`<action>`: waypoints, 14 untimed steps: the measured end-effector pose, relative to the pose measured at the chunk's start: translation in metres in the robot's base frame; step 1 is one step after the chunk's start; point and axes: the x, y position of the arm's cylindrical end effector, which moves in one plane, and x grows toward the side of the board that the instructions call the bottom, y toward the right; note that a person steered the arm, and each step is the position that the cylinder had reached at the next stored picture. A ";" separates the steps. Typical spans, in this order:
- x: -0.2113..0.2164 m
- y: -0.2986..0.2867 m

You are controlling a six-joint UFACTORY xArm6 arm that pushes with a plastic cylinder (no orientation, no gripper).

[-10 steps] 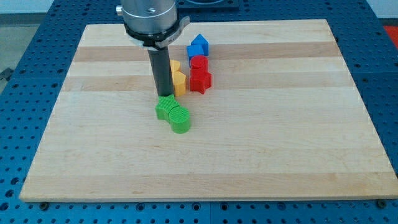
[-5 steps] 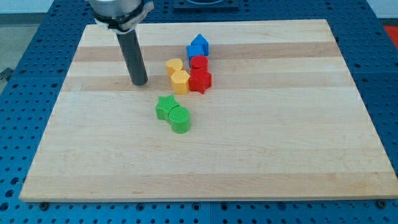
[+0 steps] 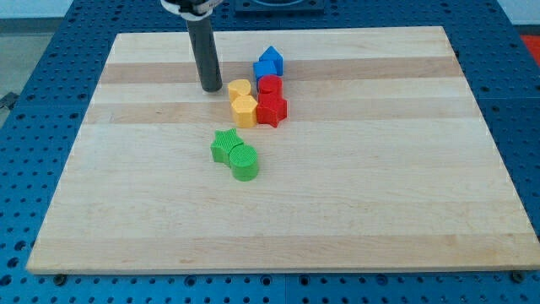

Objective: Move blue cube into the green star

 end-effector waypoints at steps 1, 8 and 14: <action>-0.008 0.023; -0.033 0.207; 0.122 0.209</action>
